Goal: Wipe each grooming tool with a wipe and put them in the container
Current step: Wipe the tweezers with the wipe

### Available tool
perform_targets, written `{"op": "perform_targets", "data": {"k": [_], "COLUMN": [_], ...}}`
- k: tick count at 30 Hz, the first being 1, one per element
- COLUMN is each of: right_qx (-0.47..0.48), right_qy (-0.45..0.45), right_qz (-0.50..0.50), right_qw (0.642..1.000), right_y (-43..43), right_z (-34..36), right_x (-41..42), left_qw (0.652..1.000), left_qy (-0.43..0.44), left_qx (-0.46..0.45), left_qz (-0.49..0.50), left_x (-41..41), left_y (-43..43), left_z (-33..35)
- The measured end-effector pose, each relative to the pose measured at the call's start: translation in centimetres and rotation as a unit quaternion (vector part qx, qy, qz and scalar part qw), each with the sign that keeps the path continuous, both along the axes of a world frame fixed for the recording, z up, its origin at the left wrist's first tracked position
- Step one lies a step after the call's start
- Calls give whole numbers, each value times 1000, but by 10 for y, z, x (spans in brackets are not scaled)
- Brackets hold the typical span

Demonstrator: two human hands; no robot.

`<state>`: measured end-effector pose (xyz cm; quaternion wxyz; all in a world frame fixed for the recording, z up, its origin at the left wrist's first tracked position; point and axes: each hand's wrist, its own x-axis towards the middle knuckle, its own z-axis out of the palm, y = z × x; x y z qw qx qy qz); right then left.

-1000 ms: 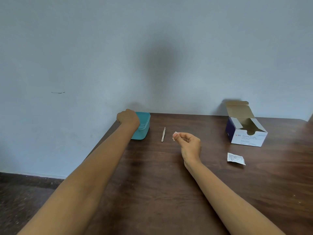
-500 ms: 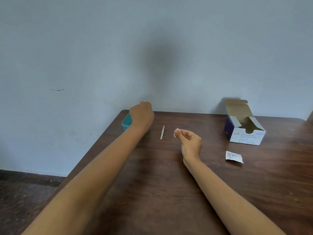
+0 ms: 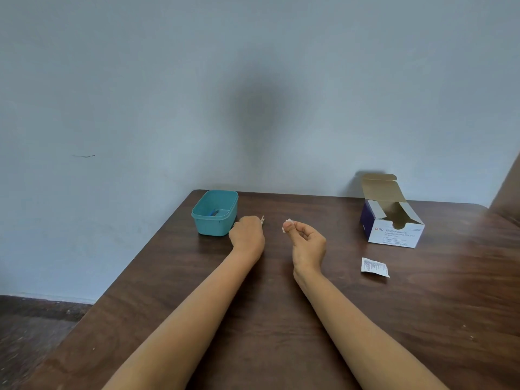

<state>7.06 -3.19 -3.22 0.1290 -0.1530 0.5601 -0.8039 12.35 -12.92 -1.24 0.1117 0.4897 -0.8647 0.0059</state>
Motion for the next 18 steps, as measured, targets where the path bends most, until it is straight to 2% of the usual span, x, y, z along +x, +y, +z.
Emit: {"op": "perform_targets", "data": {"k": [6,9,13,18], "right_qx": [-2,-1,-25,-60], "right_qy": [-2,-5,-21,-107], "right_qz": [-2,3,16,73], "right_qw": [1000,1000,999,990], "right_y": [-1,-1,2,14], "right_z": [-2,-3,-1,7], "right_x": [-2,-4,-4,-8], "left_qw": [1000,999,984,921], "left_qy": [-13,16,139,312], "left_qx": [19,38,115,223], "left_qz": [0,19,1,-58], "left_x": [3,8,17,34], "left_y": [7,11,17,35], "left_z": [-4,-6,-3,-3]}}
